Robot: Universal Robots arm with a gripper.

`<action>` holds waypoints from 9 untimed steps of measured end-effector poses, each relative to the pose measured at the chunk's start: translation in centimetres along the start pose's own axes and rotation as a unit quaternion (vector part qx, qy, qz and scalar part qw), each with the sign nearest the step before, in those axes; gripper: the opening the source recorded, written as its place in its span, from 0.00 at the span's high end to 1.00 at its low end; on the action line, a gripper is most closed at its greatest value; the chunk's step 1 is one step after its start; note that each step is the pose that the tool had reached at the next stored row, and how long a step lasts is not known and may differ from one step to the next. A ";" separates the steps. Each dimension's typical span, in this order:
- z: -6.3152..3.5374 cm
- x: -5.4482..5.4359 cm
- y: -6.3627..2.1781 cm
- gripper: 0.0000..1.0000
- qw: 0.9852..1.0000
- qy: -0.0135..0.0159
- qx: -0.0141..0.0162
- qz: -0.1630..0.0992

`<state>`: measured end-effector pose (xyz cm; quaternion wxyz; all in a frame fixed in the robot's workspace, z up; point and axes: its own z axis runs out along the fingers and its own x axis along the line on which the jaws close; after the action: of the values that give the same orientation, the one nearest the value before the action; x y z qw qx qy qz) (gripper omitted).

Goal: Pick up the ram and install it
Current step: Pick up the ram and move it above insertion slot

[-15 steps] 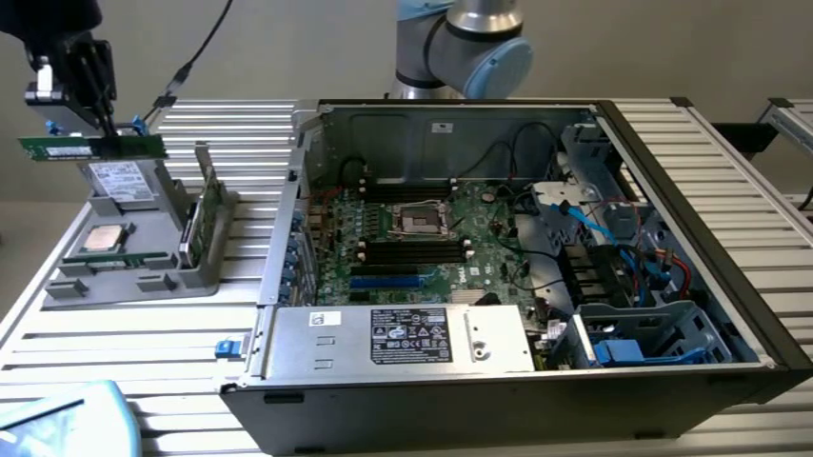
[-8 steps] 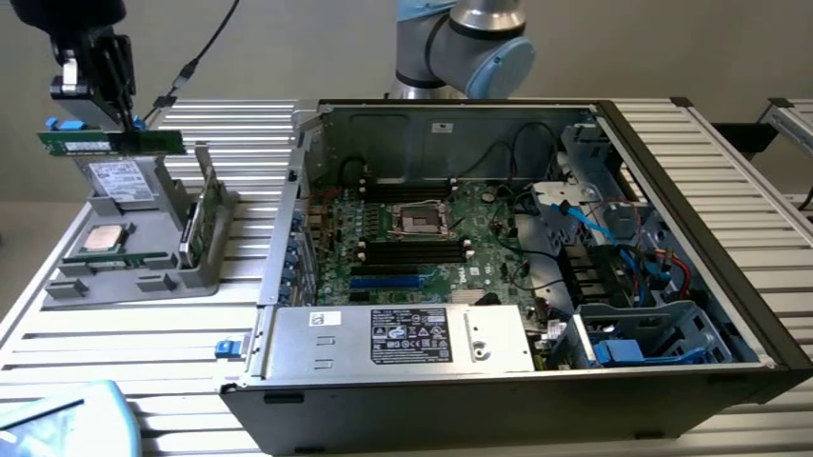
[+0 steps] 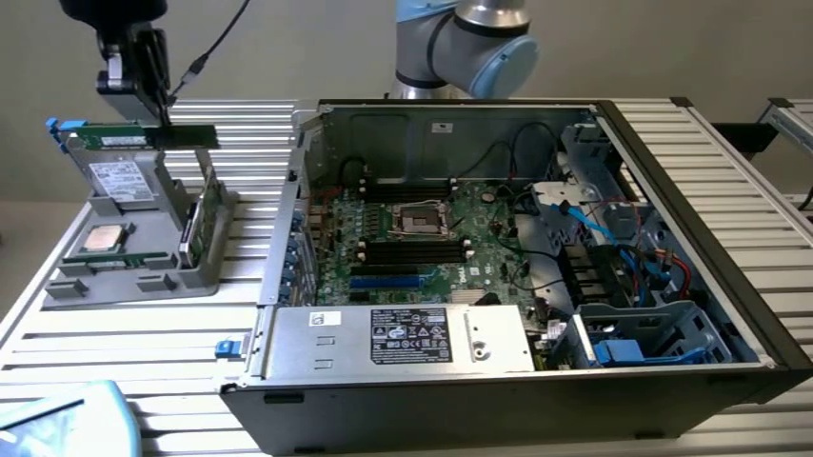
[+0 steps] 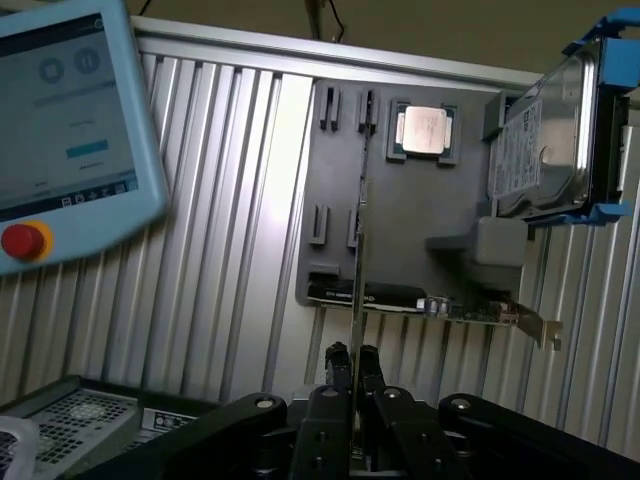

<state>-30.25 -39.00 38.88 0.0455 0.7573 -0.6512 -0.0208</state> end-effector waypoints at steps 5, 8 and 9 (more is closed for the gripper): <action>-0.43 0.3 -2.21 0.86 1.000 -0.010 0.002 -0.001; -0.69 0.6 -3.55 0.86 1.000 -0.016 0.002 -0.001; -0.78 0.6 -3.98 0.86 1.000 -0.017 0.003 -0.002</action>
<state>-26.17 -39.00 39.28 0.0323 0.7579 -0.6508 -0.0322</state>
